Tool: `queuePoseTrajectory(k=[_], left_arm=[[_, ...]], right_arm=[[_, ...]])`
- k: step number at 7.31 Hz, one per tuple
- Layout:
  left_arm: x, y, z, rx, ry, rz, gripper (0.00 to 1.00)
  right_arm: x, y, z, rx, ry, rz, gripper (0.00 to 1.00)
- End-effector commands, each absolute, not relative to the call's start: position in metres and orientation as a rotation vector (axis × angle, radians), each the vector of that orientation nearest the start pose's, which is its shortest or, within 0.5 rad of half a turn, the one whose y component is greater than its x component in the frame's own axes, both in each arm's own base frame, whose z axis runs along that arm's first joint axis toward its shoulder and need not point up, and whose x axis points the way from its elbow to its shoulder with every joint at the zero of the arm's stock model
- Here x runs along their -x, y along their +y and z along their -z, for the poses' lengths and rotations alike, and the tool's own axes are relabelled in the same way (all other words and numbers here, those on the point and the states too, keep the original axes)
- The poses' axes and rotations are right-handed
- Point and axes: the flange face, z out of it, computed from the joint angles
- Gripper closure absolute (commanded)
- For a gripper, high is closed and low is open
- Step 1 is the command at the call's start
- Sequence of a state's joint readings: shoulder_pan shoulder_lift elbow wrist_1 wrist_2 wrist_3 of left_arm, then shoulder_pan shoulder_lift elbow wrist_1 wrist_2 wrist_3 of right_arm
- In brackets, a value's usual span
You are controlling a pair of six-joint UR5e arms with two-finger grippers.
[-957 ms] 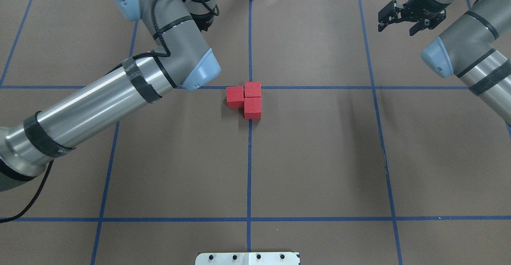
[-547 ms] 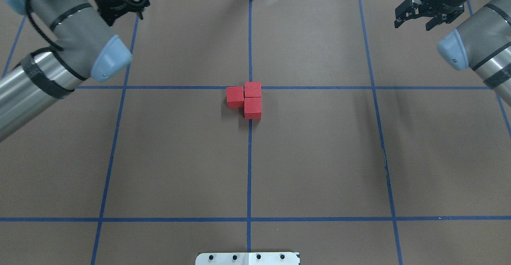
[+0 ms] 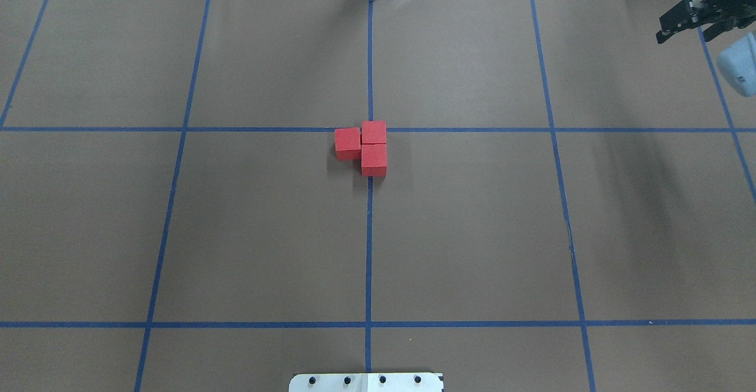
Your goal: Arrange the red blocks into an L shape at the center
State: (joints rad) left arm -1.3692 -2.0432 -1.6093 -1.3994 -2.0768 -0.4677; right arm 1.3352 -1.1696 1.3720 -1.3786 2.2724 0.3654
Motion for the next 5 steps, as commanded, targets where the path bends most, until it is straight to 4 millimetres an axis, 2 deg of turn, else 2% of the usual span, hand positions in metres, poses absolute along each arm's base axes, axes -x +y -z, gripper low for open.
queuePoseTrajectory(k=[1,2,3,4,5], left_arm=[[0.069,-0.636,-0.484,-0.178,0.698,-0.054,0.00],[0.095,-0.629,-0.516,-0.163,0.689,-0.072,0.00],[0.095,-0.609,-0.544,-0.120,0.693,-0.035,0.00],[0.093,-0.594,-0.586,-0.103,0.694,-0.024,0.00],[0.092,-0.569,-0.620,-0.137,0.693,-0.032,0.00]], right_arm=[[0.012,-0.656,-0.546,-0.112,-0.752,0.037,0.01],[-0.018,-0.627,-0.575,-0.100,-0.770,0.002,0.01],[-0.020,-0.602,-0.579,-0.105,-0.775,0.001,0.01],[-0.023,-0.573,-0.603,-0.077,-0.760,-0.009,0.01],[-0.022,-0.550,-0.635,-0.046,-0.749,-0.017,0.01]])
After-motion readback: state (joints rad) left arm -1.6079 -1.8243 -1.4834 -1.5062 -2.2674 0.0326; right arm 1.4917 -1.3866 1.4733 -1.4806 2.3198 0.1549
